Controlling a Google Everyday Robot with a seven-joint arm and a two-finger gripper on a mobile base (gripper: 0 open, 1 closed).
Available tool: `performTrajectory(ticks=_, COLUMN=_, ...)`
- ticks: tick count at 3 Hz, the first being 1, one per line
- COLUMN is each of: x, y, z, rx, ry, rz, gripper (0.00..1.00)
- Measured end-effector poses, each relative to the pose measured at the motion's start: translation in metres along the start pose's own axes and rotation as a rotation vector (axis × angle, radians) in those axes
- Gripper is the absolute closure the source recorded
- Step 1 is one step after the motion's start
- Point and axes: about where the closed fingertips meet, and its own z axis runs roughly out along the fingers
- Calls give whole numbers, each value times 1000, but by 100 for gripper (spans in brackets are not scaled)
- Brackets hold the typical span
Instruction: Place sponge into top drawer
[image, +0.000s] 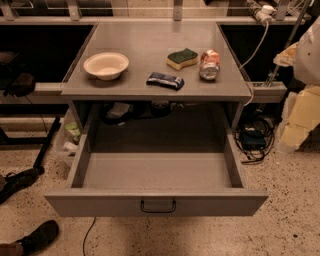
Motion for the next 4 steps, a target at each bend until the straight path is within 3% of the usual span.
performTrajectory(ticks=1, x=-1, y=-2, z=0, rx=13, ry=-6, rz=11, gripper=0)
performTrajectory(ticks=2, x=-9, y=-14, z=11, rx=39, ry=-30, rz=64, gripper=0)
performTrajectory(ticks=4, x=-31, y=-71, z=43, rx=111, ry=-127, rz=165, gripper=0)
